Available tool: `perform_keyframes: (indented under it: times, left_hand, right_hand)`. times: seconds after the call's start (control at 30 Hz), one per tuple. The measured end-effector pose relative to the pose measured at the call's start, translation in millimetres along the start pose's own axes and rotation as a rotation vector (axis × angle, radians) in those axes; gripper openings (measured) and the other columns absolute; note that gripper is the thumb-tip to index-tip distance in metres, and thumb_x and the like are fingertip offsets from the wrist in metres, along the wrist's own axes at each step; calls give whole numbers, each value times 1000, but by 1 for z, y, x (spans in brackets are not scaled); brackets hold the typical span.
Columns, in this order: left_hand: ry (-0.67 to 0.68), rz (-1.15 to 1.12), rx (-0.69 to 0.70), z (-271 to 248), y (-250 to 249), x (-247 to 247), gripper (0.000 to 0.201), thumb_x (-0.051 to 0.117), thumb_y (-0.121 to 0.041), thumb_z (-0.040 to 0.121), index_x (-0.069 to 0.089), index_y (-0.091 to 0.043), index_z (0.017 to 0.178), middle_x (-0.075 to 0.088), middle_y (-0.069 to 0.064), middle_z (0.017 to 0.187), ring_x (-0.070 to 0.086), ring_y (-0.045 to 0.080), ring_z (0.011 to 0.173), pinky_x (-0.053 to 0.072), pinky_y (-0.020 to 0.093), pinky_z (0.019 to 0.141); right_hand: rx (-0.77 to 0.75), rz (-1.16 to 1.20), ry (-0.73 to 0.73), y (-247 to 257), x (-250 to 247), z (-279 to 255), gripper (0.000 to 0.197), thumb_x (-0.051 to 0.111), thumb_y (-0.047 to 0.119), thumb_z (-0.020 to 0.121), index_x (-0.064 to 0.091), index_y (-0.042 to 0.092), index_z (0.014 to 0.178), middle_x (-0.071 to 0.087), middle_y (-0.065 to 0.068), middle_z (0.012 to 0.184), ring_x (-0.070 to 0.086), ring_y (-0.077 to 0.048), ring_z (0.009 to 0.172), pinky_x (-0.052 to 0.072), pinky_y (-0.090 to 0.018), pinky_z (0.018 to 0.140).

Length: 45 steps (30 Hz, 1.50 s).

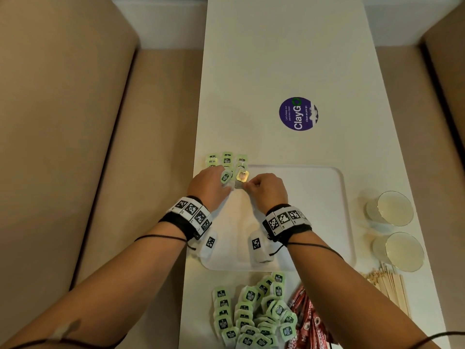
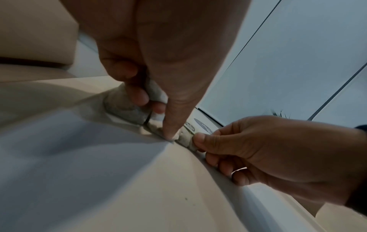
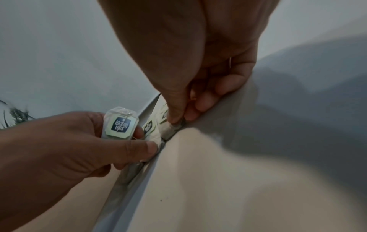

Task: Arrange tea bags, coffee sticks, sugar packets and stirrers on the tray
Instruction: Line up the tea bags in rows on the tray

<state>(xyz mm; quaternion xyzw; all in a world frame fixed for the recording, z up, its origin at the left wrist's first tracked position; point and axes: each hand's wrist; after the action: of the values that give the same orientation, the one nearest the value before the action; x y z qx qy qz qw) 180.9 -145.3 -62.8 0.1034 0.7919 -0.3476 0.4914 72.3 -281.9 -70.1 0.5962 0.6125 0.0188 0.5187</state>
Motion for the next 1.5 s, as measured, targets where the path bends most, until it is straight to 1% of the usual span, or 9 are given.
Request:
perform_keyframes:
  times: [0.27, 0.37, 0.47, 0.63, 0.8, 1.03, 1.13, 1.27, 1.5]
  left_hand:
    - [37, -159, 4, -10, 2, -5, 21, 68, -31, 88, 51, -20, 84, 60, -2, 82, 57, 20, 72, 42, 30, 57]
    - [102, -237, 36, -18, 3, -6, 11, 67, -20, 88, 58, -19, 92, 65, 0, 88, 60, 21, 78, 41, 21, 57]
    - [174, -293, 69, -28, 5, -7, 10, 62, -12, 89, 62, -17, 98, 67, 2, 92, 63, 24, 85, 51, 33, 68]
    - [198, -414, 93, -43, 11, -10, 23, 66, -14, 89, 61, -32, 102, 67, -10, 92, 62, 3, 81, 47, 18, 65]
    - [120, -422, 24, -51, 27, -13, 12, 59, -25, 98, 69, -18, 98, 71, -1, 90, 66, 21, 85, 56, 43, 79]
    - [-61, -489, -81, -59, 46, -10, 16, 66, -20, 96, 71, -17, 81, 64, -5, 68, 55, 9, 61, 44, 27, 62]
    - [-55, -568, -102, -59, 50, -5, 13, 68, -19, 94, 72, -10, 85, 70, 10, 74, 62, 22, 65, 52, 35, 67]
    - [-64, -590, -120, -59, 54, 1, 14, 70, -17, 92, 70, -8, 82, 67, 19, 75, 51, 14, 62, 49, 31, 64]
    - [-98, -561, -144, -44, 51, -3, 22, 76, -13, 88, 64, -17, 70, 56, -9, 60, 46, 0, 50, 40, 11, 56]
  right_hand:
    - [-8, 134, -83, -1, -2, -8, 32, 74, 39, 86, 53, 15, 85, 59, 2, 74, 52, -18, 67, 42, -34, 63]
    - [-122, 258, -26, 2, -2, -19, 21, 73, 35, 89, 63, 17, 93, 64, 4, 73, 56, -11, 65, 45, -28, 64]
    - [-266, 257, 78, 7, 2, -30, 14, 69, 33, 94, 71, 21, 102, 67, 7, 79, 60, -9, 71, 49, -27, 71]
    - [-341, 149, 115, 12, 11, -37, 13, 64, 26, 98, 72, 16, 98, 67, 5, 84, 59, -13, 76, 49, -29, 75]
    - [-339, 135, 93, 16, 20, -39, 12, 64, 26, 98, 69, 15, 98, 66, 4, 86, 61, -17, 78, 50, -33, 77]
    - [-334, 125, 199, 17, 35, -46, 16, 65, 35, 97, 71, 20, 97, 67, 10, 86, 62, -3, 77, 48, -21, 74]
    - [-331, 74, 265, 15, 41, -48, 19, 63, 36, 98, 64, 29, 80, 64, 9, 76, 62, -9, 73, 52, -30, 74]
    - [-287, 56, 249, 15, 46, -45, 20, 62, 33, 98, 66, 24, 80, 66, 2, 73, 61, -16, 72, 50, -34, 74]
    - [-193, 65, 203, 23, 55, -34, 22, 57, 28, 97, 70, 17, 84, 74, 0, 77, 69, -18, 76, 57, -39, 81]
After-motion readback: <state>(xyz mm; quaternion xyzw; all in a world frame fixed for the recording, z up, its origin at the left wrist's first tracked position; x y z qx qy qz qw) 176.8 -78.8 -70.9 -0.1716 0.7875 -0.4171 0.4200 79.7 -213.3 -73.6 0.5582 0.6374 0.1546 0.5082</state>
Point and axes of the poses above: each hand's wrist, its own z-axis towards the middle knuckle, its own x-axis out of the palm, y = z × x
